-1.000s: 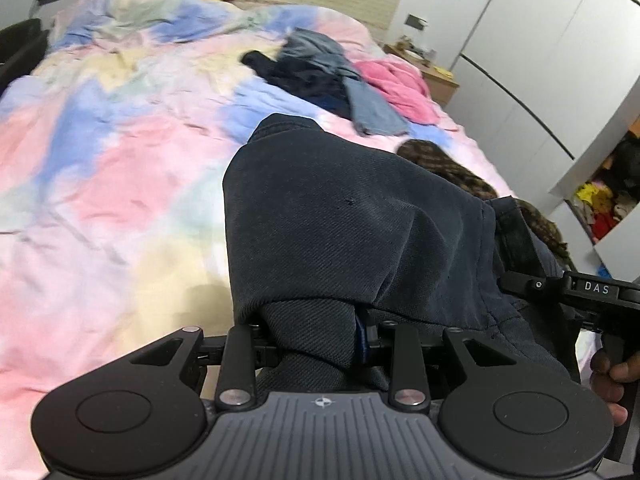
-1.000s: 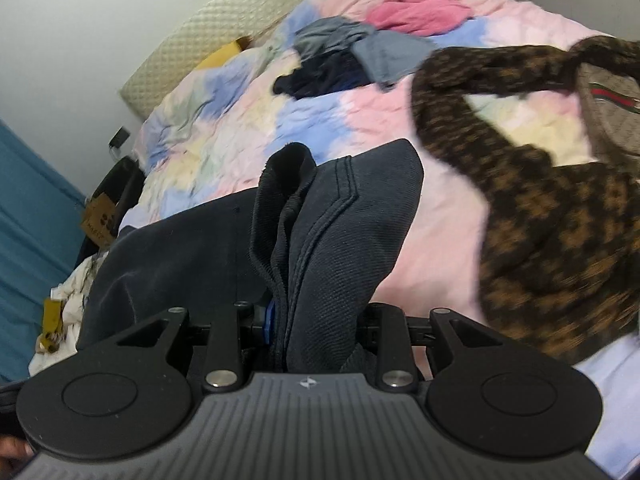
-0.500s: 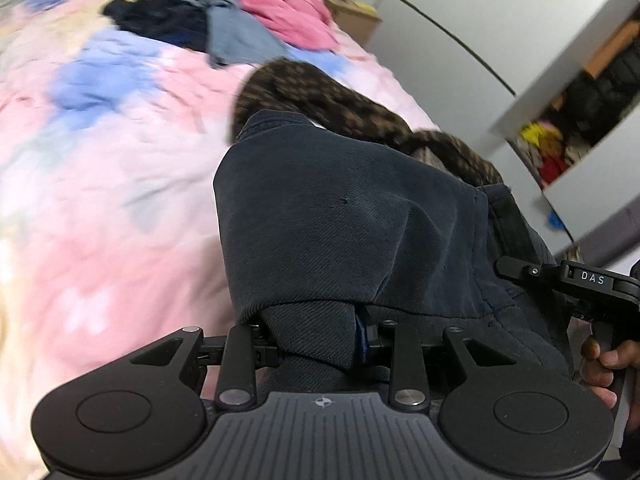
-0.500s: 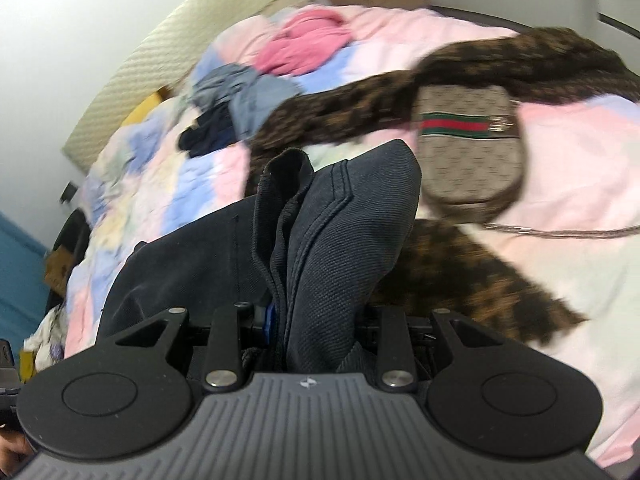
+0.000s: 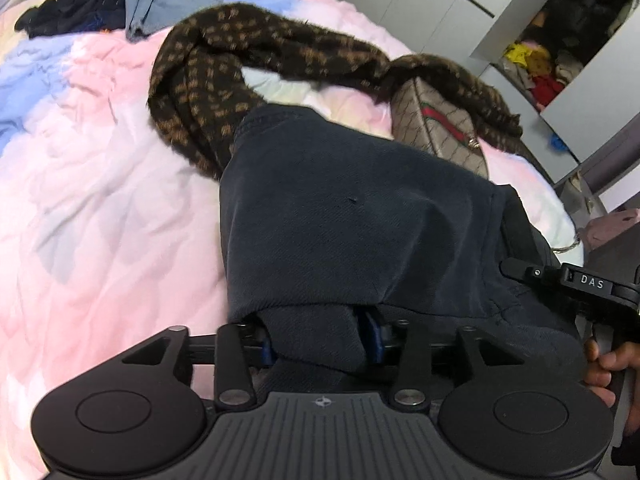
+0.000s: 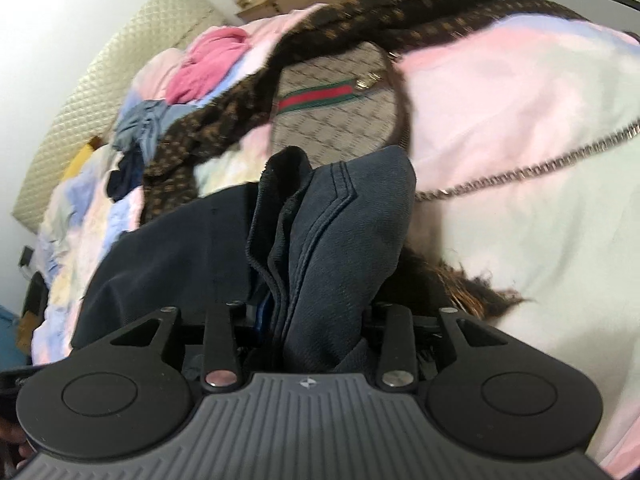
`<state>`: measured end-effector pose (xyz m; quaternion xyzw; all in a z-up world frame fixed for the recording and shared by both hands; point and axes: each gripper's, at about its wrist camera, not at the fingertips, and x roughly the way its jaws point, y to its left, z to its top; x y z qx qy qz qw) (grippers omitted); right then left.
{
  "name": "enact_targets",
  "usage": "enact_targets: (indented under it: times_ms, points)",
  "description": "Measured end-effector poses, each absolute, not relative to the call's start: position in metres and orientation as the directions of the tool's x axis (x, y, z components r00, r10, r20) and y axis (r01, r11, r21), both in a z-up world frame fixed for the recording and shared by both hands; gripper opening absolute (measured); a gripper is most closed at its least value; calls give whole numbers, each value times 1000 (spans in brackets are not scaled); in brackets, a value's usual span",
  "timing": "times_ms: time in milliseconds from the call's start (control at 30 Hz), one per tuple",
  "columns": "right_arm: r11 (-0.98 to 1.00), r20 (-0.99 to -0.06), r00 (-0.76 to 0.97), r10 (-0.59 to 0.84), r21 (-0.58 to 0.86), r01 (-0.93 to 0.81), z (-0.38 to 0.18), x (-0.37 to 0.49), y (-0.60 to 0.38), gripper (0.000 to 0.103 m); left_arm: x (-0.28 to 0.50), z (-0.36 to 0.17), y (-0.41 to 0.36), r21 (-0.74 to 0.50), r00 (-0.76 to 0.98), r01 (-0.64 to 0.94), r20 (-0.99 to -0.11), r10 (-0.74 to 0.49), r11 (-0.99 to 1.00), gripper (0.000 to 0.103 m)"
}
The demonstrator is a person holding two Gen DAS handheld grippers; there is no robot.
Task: Fold clothes
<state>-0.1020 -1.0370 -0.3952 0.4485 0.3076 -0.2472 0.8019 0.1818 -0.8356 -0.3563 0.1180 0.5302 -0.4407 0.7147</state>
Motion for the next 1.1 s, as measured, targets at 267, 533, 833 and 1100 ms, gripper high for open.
enact_targets:
  times_ms: [267, 533, 833, 1100]
  points:
    - [444, -756, 652, -64, 563, 697, -367, -103, -1039, 65, 170, -330, -804, -306, 13, 696, -899, -438, 649, 79]
    - [490, -768, 617, -172, 477, 730, -291, -132, -1005, 94, 141, -255, -773, -272, 96, 708, -877, -471, 651, 87]
    - [541, -702, 655, -282, 447, 712, -203, -163, -947, 99, 99, -167, -734, -307, 170, 713, -797, -580, 631, 97]
    - [577, -669, 656, -350, 399, 713, -151, -186, -875, 103, 48, -109, -696, -177, 270, 794, -754, -598, 582, 100]
